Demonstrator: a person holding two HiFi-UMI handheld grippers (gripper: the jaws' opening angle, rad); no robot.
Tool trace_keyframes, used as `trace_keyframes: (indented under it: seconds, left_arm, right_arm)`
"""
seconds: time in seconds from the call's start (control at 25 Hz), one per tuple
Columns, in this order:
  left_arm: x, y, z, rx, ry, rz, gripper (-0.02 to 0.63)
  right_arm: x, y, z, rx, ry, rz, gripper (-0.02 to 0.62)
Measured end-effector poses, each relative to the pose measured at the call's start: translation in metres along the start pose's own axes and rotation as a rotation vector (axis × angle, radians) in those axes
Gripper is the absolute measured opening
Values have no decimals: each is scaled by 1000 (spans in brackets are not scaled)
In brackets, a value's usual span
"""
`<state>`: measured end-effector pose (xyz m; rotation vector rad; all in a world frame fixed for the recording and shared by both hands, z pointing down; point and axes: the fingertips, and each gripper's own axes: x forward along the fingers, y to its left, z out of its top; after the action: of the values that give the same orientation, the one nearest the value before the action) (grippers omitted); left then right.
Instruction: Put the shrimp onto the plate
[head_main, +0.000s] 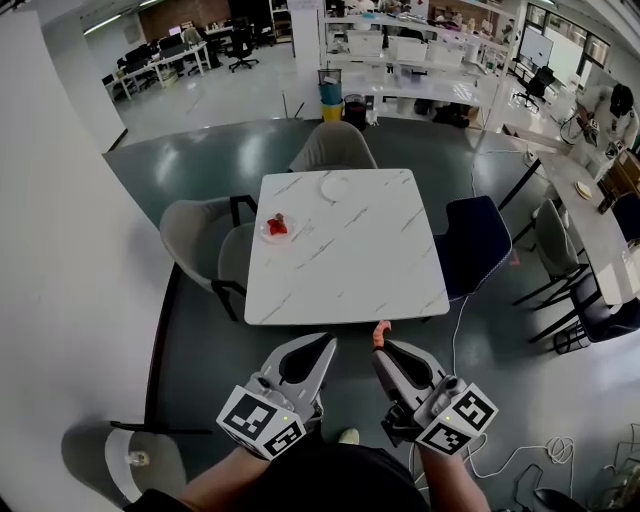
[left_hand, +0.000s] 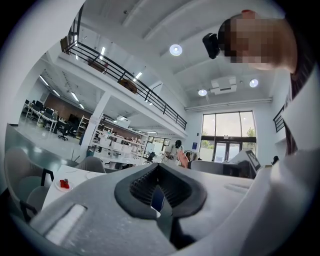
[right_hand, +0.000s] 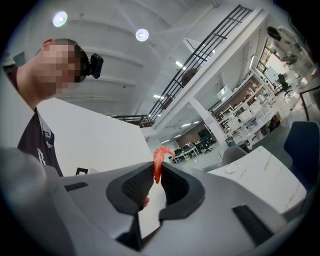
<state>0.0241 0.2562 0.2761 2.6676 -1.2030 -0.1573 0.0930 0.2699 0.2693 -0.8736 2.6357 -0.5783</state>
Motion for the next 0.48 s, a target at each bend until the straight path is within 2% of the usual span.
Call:
trace_keyframes:
  seconds: [0.48]
  left_arm:
    - [79, 138, 30, 52, 2, -69, 9]
  right_arm:
    - [136, -83, 14, -36, 12, -90, 48]
